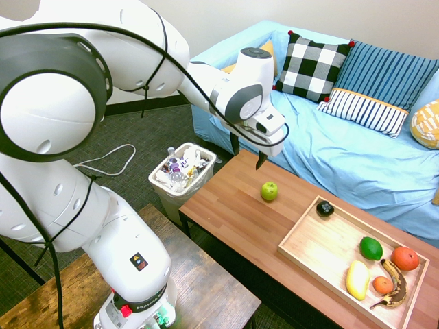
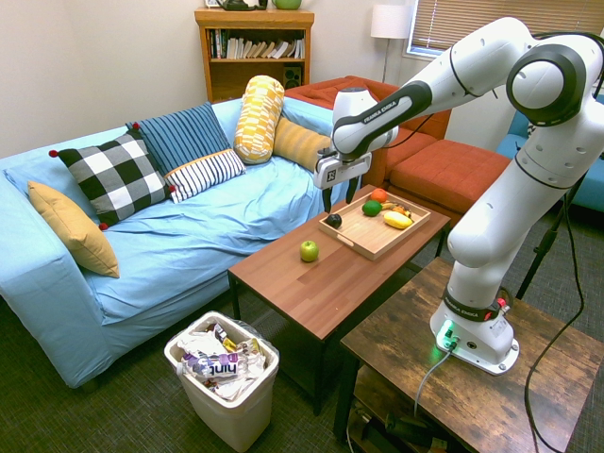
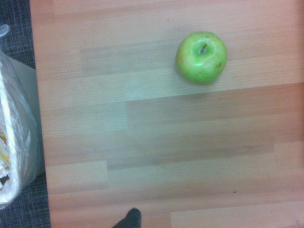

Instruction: Put the apple in the tray

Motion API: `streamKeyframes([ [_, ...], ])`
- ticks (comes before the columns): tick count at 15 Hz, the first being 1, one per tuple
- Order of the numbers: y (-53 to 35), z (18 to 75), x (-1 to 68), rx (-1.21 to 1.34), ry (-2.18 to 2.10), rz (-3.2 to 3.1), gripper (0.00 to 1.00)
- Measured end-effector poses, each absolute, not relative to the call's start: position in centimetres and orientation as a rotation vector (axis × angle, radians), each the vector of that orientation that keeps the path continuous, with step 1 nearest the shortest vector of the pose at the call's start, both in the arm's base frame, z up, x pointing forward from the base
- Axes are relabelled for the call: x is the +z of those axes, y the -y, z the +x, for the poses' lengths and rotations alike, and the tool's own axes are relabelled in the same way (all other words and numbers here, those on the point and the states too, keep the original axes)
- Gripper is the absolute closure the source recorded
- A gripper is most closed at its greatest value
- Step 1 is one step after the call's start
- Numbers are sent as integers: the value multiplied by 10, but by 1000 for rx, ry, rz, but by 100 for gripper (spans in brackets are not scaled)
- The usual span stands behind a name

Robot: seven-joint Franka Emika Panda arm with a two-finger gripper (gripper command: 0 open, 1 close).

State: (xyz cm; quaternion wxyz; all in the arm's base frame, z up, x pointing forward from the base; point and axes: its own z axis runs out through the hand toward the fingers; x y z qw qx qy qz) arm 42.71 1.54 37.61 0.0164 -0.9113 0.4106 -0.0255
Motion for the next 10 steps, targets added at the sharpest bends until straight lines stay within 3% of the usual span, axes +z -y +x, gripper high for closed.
streamKeyframes([
  [4, -18, 436, 369, -107, -1279, -2827, 0],
  [10, -7, 496, 320, -81, -1411, -2765, 0],
])
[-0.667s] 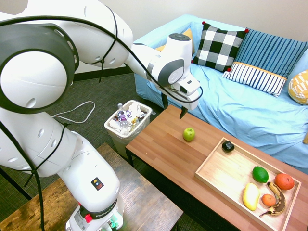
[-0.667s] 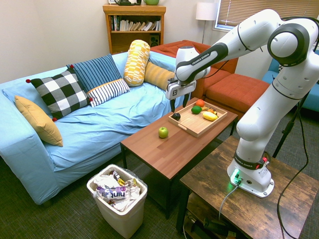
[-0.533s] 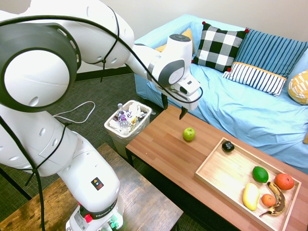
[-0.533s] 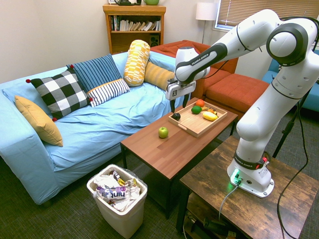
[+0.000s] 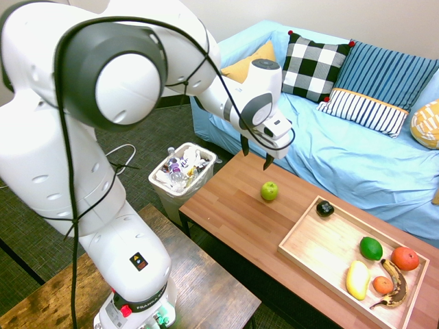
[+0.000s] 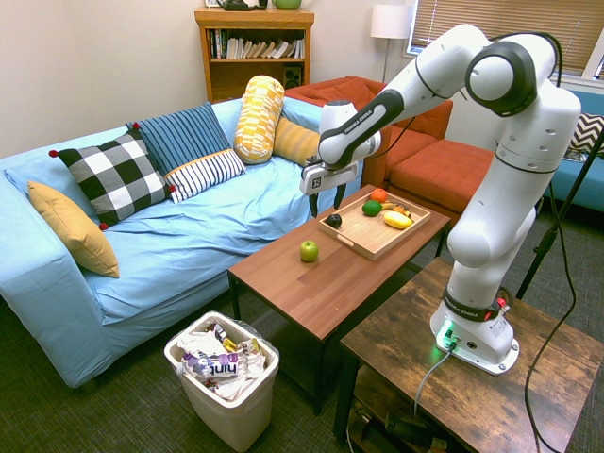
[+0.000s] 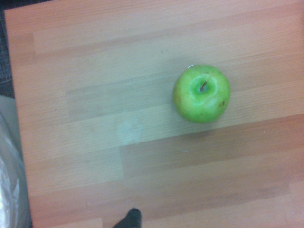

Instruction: Put the apple in the tray

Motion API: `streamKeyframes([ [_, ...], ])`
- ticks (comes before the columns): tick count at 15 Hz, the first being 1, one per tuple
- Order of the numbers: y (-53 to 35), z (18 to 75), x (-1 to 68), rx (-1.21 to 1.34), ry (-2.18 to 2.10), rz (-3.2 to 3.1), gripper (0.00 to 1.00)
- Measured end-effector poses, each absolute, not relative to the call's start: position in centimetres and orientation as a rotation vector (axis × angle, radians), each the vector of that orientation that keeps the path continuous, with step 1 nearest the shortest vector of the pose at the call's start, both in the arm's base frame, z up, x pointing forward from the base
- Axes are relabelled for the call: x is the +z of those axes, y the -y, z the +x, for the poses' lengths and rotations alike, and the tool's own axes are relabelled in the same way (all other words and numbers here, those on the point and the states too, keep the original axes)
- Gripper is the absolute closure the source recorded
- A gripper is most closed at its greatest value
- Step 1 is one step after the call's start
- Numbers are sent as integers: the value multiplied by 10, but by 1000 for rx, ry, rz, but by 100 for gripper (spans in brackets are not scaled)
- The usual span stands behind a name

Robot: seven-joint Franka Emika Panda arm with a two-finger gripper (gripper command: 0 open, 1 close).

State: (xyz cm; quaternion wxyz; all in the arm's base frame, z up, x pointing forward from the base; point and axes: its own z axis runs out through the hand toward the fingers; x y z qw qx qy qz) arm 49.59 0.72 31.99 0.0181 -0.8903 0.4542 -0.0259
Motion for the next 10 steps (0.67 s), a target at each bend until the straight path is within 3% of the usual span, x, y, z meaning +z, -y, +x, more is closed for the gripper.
streamKeyframes([
  [10, 0, 572, 205, 71, -1568, -2753, 0],
])
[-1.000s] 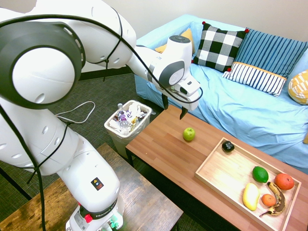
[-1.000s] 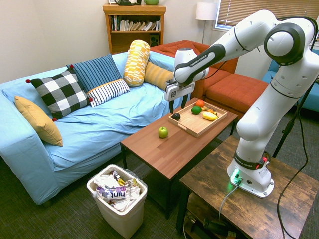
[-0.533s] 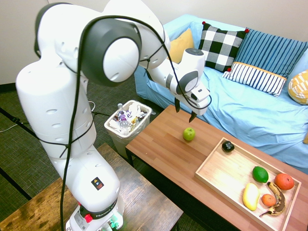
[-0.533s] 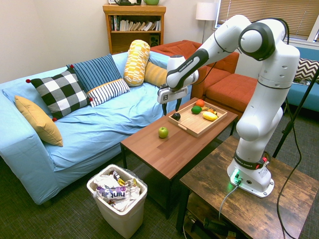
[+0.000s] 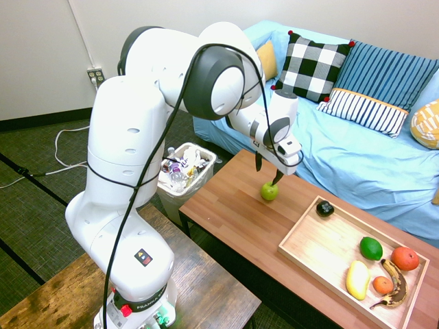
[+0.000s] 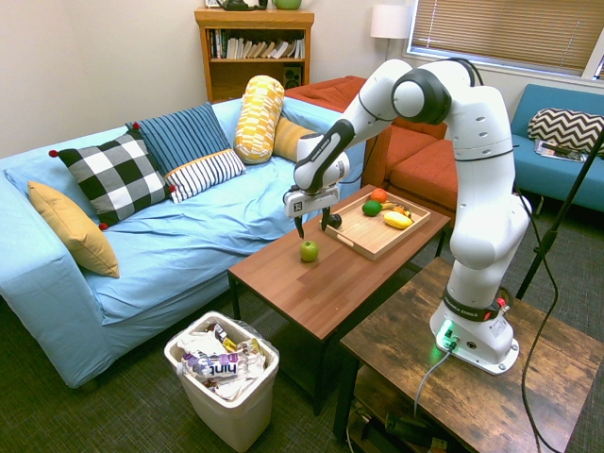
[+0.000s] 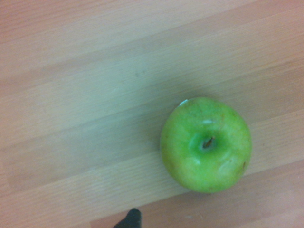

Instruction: Put the apple in the tray

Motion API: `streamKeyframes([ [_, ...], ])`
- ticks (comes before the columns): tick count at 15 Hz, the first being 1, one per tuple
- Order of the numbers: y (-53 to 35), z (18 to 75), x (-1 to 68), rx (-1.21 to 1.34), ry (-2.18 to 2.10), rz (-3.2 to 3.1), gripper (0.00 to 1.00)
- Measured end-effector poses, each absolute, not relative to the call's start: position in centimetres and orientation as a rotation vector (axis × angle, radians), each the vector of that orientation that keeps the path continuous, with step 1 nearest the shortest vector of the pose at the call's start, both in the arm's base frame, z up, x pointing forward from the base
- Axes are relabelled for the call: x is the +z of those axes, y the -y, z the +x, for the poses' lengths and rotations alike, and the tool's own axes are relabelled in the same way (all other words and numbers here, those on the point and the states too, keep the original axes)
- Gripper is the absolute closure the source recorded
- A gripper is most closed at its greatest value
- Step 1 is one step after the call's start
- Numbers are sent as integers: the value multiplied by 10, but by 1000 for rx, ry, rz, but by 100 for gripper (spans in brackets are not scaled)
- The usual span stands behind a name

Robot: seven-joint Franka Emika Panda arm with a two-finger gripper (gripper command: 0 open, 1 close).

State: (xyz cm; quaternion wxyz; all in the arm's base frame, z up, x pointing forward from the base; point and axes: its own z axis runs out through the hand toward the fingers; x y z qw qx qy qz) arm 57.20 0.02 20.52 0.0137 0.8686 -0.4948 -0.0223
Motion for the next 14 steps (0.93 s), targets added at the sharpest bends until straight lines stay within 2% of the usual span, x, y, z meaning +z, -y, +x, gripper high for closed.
streamKeyframes([
  [10, 2, 601, 117, -155, 1591, 2619, 0],
  [11, 2, 602, 114, -156, 1590, 2616, 100],
  [14, 0, 605, 108, -160, 1592, 2614, 100],
])
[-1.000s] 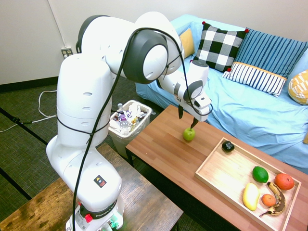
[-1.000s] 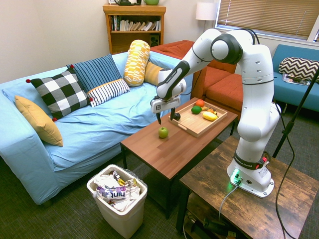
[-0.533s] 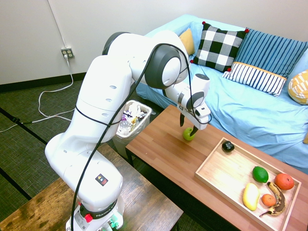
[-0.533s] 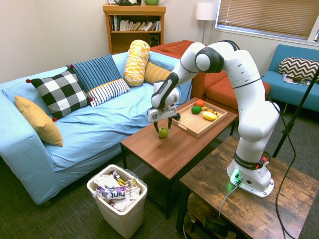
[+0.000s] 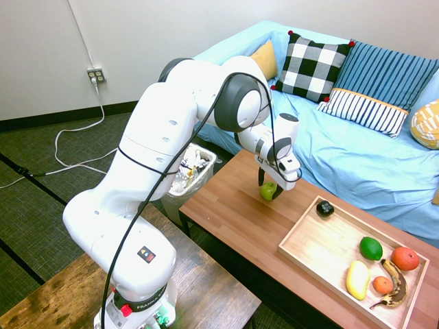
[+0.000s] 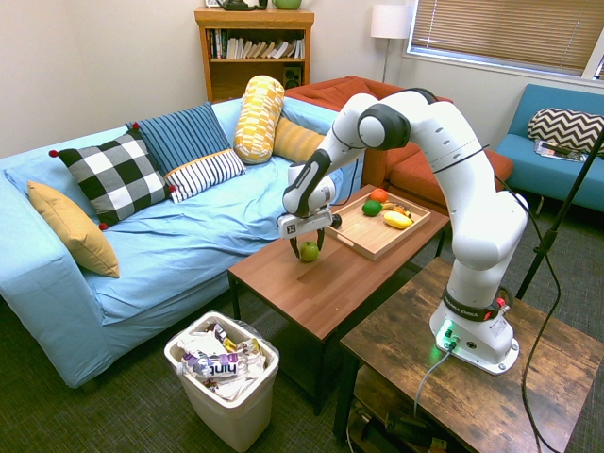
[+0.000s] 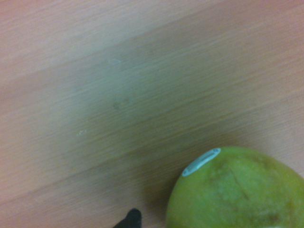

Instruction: Put the apple in the tray

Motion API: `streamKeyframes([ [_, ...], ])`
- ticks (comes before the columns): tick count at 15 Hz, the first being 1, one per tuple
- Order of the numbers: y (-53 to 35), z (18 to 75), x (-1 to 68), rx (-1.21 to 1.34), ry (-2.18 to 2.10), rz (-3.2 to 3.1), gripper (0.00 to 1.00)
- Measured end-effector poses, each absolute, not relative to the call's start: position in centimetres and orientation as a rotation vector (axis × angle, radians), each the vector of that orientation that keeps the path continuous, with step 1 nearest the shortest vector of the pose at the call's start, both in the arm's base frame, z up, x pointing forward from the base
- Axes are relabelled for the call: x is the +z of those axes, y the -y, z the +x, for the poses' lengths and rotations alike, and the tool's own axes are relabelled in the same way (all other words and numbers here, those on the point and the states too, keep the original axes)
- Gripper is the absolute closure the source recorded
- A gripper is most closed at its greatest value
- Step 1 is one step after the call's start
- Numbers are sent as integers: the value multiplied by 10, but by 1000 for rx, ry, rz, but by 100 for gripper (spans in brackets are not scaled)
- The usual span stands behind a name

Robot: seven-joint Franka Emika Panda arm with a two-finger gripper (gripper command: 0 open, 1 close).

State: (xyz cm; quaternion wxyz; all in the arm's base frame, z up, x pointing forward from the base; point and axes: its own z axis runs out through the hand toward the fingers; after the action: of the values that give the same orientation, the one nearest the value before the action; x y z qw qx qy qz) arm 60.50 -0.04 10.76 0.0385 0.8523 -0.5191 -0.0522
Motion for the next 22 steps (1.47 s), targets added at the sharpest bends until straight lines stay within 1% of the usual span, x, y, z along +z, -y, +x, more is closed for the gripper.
streamKeyframes([
  [6, 5, 605, 106, -174, 1626, 2607, 100],
  [10, 32, 608, 161, -82, 1659, 2628, 100],
  [15, 113, 578, 222, -9, 1751, 2596, 100],
  [19, 196, 555, 226, -1, 1869, 2518, 100],
  [22, 242, 541, 214, -8, 1946, 2453, 100],
])
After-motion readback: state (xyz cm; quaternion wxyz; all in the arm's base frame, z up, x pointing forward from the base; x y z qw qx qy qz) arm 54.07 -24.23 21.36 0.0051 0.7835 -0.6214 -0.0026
